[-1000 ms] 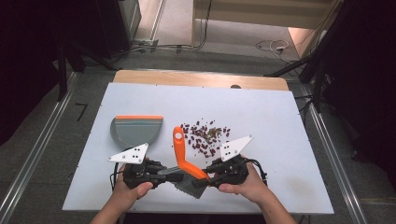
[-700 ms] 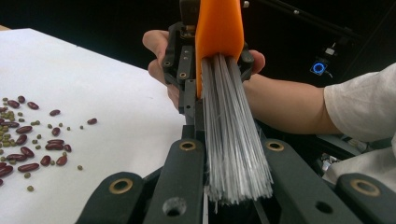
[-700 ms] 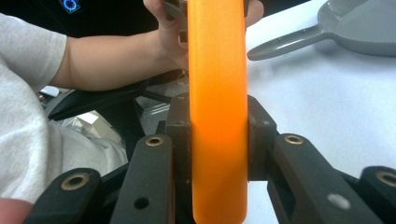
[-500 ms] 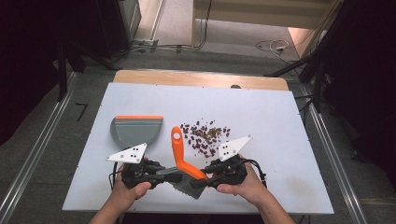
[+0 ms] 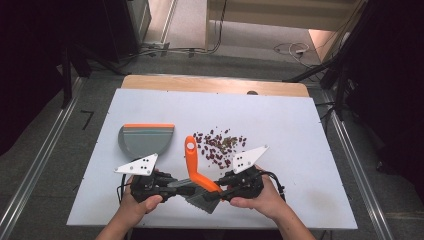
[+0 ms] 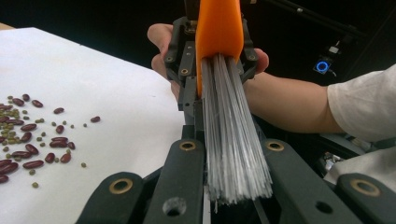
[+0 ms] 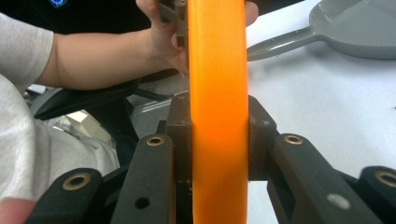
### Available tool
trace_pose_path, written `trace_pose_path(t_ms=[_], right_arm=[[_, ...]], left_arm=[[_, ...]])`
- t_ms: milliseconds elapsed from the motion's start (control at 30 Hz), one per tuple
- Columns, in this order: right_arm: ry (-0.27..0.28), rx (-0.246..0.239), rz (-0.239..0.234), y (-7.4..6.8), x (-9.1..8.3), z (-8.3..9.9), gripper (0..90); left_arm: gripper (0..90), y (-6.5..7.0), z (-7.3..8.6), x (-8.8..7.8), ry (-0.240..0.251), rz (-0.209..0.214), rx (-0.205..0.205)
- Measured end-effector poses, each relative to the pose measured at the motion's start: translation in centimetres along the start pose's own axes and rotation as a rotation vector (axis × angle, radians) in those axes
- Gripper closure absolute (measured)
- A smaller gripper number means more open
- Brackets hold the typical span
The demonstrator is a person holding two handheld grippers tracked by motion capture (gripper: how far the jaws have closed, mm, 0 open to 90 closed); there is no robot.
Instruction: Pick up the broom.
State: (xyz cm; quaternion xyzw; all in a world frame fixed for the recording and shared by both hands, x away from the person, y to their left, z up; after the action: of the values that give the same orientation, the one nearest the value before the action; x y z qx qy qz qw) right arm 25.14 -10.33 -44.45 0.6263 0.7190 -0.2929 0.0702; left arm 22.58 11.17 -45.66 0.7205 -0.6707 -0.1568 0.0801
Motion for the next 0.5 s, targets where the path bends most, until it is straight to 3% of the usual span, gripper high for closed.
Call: trace_pose_path(t_ms=[67, 167, 367, 433, 500], right_arm=[[-0.005, -0.005, 0.013, -0.3, -0.1, -0.2, 68.6], [0.003, 0.009, 0.054, -0.3, -0.3, -0.5, 68.7], [0.011, 0.06, 0.133, 0.5, -1.3, -0.6, 68.8], [0.025, 0.078, 0.188, 0.9, -1.9, -0.7, 68.8], [0.026, 0.099, 0.234, 1.4, -2.6, -0.6, 68.8]], left_arm=[[84.2, -0.1, 0.0, -0.1, 0.019, 0.008, -0.01], [76.6, -0.3, 0.0, -0.2, 0.042, -0.069, -0.002], [33.3, -1.2, 0.2, -1.1, 0.048, -0.256, -0.03], [20.8, -1.4, 0.4, -1.4, 0.046, -0.323, -0.044], [11.3, -1.6, 0.4, -1.6, 0.048, -0.356, -0.049]])
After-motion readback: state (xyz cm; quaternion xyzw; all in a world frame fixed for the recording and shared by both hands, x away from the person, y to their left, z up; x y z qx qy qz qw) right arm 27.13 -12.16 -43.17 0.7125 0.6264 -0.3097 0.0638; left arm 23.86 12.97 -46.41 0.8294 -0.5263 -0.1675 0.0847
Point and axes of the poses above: each handheld gripper's, and its own axes: x roughly forward along the jaws, z roughly out of its underside, y roughly to its right, the point moved 4 cm from there along x, roughly forward along the jaws
